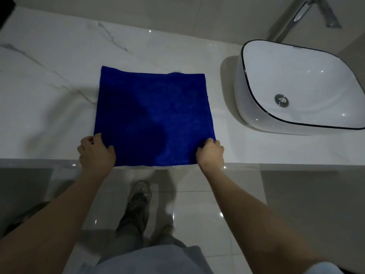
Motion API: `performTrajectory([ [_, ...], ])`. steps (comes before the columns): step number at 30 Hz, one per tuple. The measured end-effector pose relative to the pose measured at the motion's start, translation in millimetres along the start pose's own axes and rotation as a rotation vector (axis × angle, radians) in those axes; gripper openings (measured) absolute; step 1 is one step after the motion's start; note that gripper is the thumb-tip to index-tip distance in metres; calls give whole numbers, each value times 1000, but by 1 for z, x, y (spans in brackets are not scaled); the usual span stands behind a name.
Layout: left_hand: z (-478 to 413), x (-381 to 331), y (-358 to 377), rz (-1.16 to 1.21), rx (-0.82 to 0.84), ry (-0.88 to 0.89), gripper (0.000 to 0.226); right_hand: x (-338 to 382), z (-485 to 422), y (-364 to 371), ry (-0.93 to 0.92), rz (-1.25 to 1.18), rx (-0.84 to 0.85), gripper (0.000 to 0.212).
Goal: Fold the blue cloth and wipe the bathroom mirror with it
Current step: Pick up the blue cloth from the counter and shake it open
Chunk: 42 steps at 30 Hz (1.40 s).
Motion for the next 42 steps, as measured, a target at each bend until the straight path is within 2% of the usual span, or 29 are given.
performTrajectory([
  [6,10,13,-5,71,7,-85,52,1,1,-5,-114,132,-41,20],
  [8,11,15,-6,60,27,-102,53,4,3,-2,-176,108,-64,19],
  [10,10,16,-6,43,45,-113,53,7,7,4,-192,36,-33,25],
  [13,9,16,-6,23,60,-120,53,9,11,12,-190,102,-24,35],
  [15,9,16,-6,10,67,-118,53,2,8,5,-104,70,-103,32],
  [17,8,16,-6,0,74,-121,54,-15,3,-6,99,-37,-157,30],
  [20,6,17,-6,-2,87,-119,55,-37,-7,-4,311,-160,-17,29],
  [22,6,17,-6,-1,91,-117,56,-39,-12,0,323,-303,82,15],
  [24,5,17,-6,2,96,-116,57,-34,-16,-3,285,-409,96,4],
  [29,4,17,-6,1,117,-117,59,-21,-17,-15,205,-567,-3,20],
  [31,3,18,-6,2,119,-118,59,-27,-15,-11,284,-671,-14,26],
  [36,2,20,-6,-5,121,-111,58,-46,-7,-3,426,-801,-36,16],
  [42,2,22,-5,-6,118,-108,59,-55,1,0,491,-988,-47,34],
])
Point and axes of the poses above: each hand's wrist, its own z-axis away from the middle knuckle, its own y-axis out of the palm, x = y × z, the point moved 7 cm from there along -z, towards the middle knuckle
